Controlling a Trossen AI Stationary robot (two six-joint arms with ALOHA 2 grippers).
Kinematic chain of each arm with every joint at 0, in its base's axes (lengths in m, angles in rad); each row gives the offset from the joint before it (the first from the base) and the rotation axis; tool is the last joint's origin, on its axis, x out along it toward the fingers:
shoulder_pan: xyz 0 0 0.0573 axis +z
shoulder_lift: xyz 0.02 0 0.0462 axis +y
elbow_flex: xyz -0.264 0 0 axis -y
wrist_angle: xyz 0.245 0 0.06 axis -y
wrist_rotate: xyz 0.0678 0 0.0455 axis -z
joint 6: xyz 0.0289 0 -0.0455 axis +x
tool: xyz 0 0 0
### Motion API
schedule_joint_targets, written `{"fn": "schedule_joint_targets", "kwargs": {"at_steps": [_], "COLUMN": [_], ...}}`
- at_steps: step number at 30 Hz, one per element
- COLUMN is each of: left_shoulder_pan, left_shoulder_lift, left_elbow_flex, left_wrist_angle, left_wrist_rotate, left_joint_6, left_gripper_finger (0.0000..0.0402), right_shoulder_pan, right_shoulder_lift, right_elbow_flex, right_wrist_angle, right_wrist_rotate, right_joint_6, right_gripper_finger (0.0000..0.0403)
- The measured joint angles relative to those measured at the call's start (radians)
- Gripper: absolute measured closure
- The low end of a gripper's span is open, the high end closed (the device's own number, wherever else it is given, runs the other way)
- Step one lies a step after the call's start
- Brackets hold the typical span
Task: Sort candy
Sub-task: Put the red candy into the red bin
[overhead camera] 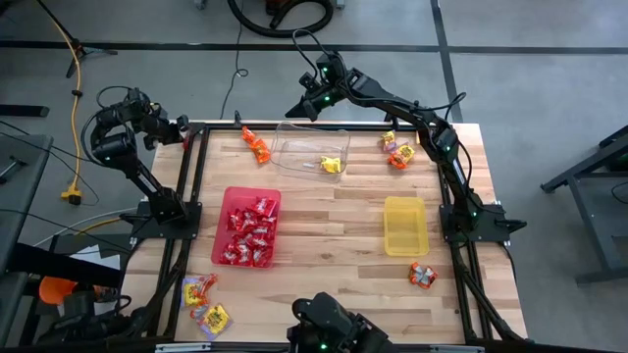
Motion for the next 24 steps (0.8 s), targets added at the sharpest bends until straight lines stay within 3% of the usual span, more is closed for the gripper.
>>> {"fn": "schedule_joint_targets", "kwargs": {"at_steps": [10,17,24], "left_shoulder_pan": [0.003,0.041,0.038], "left_shoulder_lift": [-0.004,-0.083,-0.119], "left_elbow_flex": [0.002,0.047,0.05], "left_wrist_angle": [0.002,0.007,-0.028], "left_wrist_rotate": [0.002,0.027,0.095], "left_joint_6": [-0.025,-0.03,-0.035], "left_gripper_finger": [0.0401,0.0401,0.0401], "right_shoulder_pan": [0.0,0.0,0.0], "right_shoulder_lift": [0.0,0.0,0.0], "right_elbow_flex": [0.0,0.0,0.0], "right_wrist_angle": [-0.004,-0.041,-0.044], "right_wrist_rotate": [0.0,0.0,0.0], "right_joint_6": [0.003,-0.007,-0.015], "right_gripper_finger": [0.0403,0.0403,0.0403]}}
